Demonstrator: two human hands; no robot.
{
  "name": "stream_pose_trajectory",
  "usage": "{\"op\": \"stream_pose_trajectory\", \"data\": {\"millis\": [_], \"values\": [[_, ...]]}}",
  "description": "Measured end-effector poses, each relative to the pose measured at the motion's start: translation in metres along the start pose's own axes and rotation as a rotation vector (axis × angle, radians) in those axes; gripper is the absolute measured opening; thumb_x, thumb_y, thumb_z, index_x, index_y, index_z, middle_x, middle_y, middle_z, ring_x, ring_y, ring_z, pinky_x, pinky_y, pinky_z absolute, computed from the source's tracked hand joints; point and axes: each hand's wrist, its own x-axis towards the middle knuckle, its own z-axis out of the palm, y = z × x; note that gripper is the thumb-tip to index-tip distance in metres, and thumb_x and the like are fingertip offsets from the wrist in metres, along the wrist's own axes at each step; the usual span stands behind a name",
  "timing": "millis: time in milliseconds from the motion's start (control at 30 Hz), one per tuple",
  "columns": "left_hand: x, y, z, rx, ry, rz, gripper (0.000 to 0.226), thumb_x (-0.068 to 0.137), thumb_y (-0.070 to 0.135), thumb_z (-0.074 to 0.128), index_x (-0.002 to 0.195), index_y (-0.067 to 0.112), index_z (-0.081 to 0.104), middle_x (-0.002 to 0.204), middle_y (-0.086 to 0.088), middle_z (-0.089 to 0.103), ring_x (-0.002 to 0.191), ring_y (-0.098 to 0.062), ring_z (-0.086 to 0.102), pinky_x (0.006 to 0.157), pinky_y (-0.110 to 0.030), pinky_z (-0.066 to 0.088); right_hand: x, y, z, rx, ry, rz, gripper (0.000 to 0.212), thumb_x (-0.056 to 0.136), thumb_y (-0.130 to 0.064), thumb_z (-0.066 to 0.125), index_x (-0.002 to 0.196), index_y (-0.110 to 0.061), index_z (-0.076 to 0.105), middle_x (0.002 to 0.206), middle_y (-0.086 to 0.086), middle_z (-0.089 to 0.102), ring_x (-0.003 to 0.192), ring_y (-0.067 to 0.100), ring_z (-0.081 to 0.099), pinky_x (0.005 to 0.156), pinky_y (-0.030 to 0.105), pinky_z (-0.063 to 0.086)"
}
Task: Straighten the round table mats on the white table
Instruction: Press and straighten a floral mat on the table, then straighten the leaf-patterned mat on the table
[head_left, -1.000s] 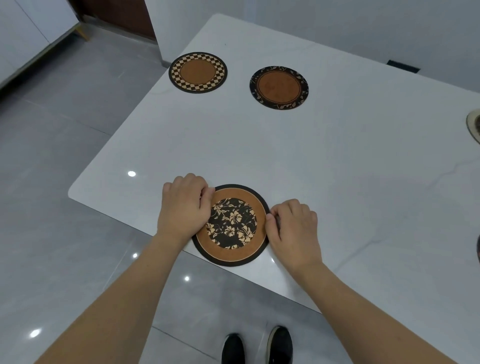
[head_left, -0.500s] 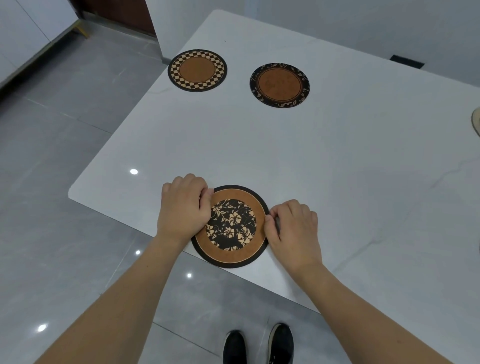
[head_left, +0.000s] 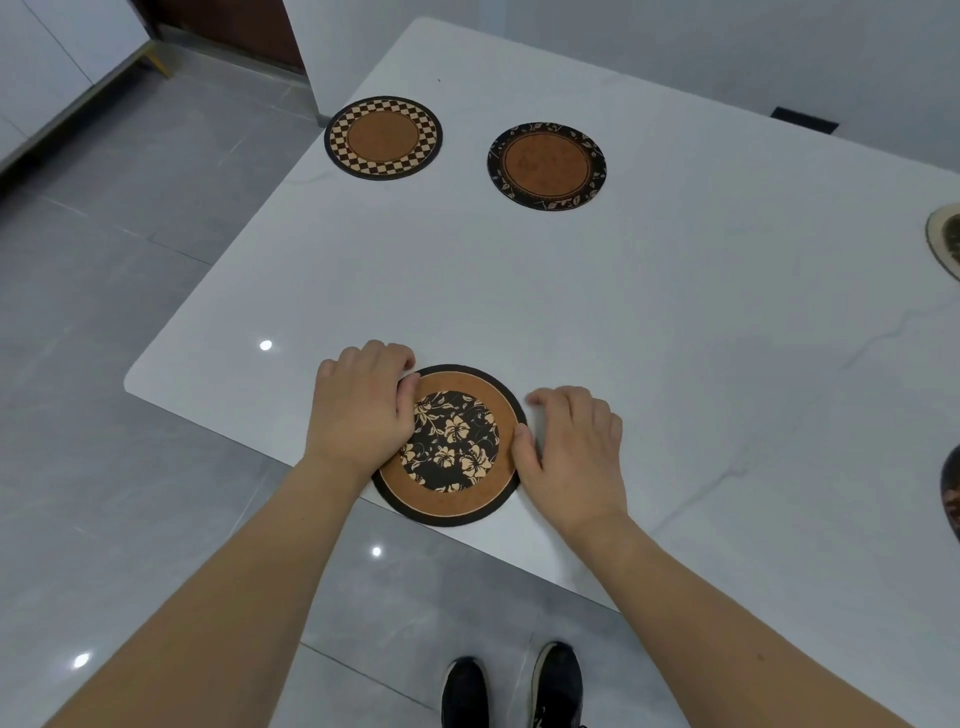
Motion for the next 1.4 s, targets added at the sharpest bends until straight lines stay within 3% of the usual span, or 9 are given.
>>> {"op": "stream_pose_trajectory", "data": {"millis": [167, 367, 567, 733, 867, 967, 1067, 1267, 1400], "values": [[0.005, 0.008, -0.006, 0.166, 0.044, 0.041, 0.019, 0.095, 0.019, 0.045, 0.102, 0.01, 0.06, 0.092, -0.011, 0.059, 0.079, -0.032, 0.051, 0.068, -0.04, 0.033, -0.001, 0.008, -0.017, 0.215, -0.069, -0.001, 0.036, 0.093, -0.03, 0.05, 0.128, -0.02, 0.05, 0.127, 0.0, 0.049, 0.119, 0.015, 0.039, 0.103, 0.024, 0.017], [0.007, 0.083, -0.009, 0.168, 0.227, 0.065, 0.017, 0.093, 0.01, 0.052, 0.108, 0.008, 0.06, 0.097, -0.012, 0.059, 0.082, -0.032, 0.049, 0.071, -0.042, 0.032, -0.019, 0.072, -0.091, 0.271, -0.03, 0.015, 0.031, 0.093, -0.02, 0.048, 0.124, -0.016, 0.053, 0.127, -0.002, 0.051, 0.114, 0.014, 0.046, 0.099, 0.021, 0.026], [0.009, 0.243, 0.003, -0.004, 0.139, 0.127, 0.017, 0.089, 0.013, 0.061, 0.104, 0.007, 0.065, 0.098, -0.013, 0.062, 0.084, -0.035, 0.056, 0.074, -0.043, 0.038, -0.053, 0.187, -0.169, 0.166, 0.063, 0.17, 0.032, 0.093, -0.018, 0.05, 0.126, -0.015, 0.052, 0.128, 0.0, 0.051, 0.115, 0.017, 0.047, 0.099, 0.023, 0.028], [0.003, 0.385, 0.035, -0.146, 0.045, 0.1, 0.027, 0.09, 0.022, 0.048, 0.107, 0.008, 0.064, 0.103, -0.012, 0.062, 0.088, -0.035, 0.056, 0.077, -0.044, 0.042, -0.079, 0.297, -0.22, 0.051, 0.123, 0.271, 0.028, 0.092, -0.019, 0.05, 0.118, -0.01, 0.056, 0.119, 0.006, 0.057, 0.107, 0.021, 0.05, 0.095, 0.027, 0.034], [-0.009, 0.478, 0.076, -0.239, -0.135, 0.098, 0.037, 0.097, 0.029, 0.041, 0.121, 0.008, 0.058, 0.117, -0.013, 0.059, 0.1, -0.034, 0.056, 0.084, -0.044, 0.043, -0.091, 0.383, -0.246, 0.007, 0.161, 0.388, 0.034, 0.093, -0.022, 0.048, 0.124, -0.009, 0.053, 0.123, 0.01, 0.054, 0.11, 0.025, 0.049, 0.098, 0.036, 0.035], [-0.029, 0.526, 0.108, -0.206, -0.247, -0.009, 0.045, 0.098, 0.044, 0.036, 0.133, 0.019, 0.049, 0.132, -0.005, 0.049, 0.115, -0.027, 0.044, 0.094, -0.042, 0.035, -0.093, 0.436, -0.249, -0.113, 0.049, 0.421, 0.051, 0.096, -0.036, 0.042, 0.138, -0.007, 0.043, 0.138, 0.013, 0.046, 0.124, 0.029, 0.042, 0.105, 0.041, 0.032], [-0.049, 0.548, 0.124, -0.101, -0.204, -0.011, 0.049, 0.097, 0.042, 0.035, 0.139, 0.018, 0.046, 0.13, -0.004, 0.049, 0.116, -0.027, 0.043, 0.095, -0.043, 0.037, -0.092, 0.466, -0.234, -0.255, -0.08, 0.364, 0.059, 0.097, -0.046, 0.033, 0.142, -0.009, 0.035, 0.141, 0.011, 0.039, 0.128, 0.029, 0.035, 0.109, 0.044, 0.027], [-0.048, 0.549, 0.131, -0.031, -0.189, -0.016, 0.05, 0.097, 0.037, 0.033, 0.142, 0.017, 0.042, 0.129, -0.005, 0.049, 0.115, -0.026, 0.043, 0.093, -0.043, 0.039, -0.098, 0.479, -0.22, -0.257, 0.02, 0.217, 0.039, 0.096, -0.04, 0.031, 0.129, -0.025, 0.045, 0.128, 0.003, 0.045, 0.116, 0.025, 0.039, 0.099, 0.042, 0.03], [-0.049, 0.551, 0.129, -0.027, -0.199, -0.077, 0.052, 0.097, 0.038, 0.031, 0.143, 0.015, 0.039, 0.129, -0.006, 0.047, 0.115, -0.027, 0.042, 0.095, -0.044, 0.038, -0.097, 0.48, -0.221, -0.227, -0.016, 0.211, 0.043, 0.099, -0.042, 0.025, 0.134, -0.025, 0.043, 0.13, 0.001, 0.042, 0.118, 0.024, 0.037, 0.103, 0.039, 0.024]]}}
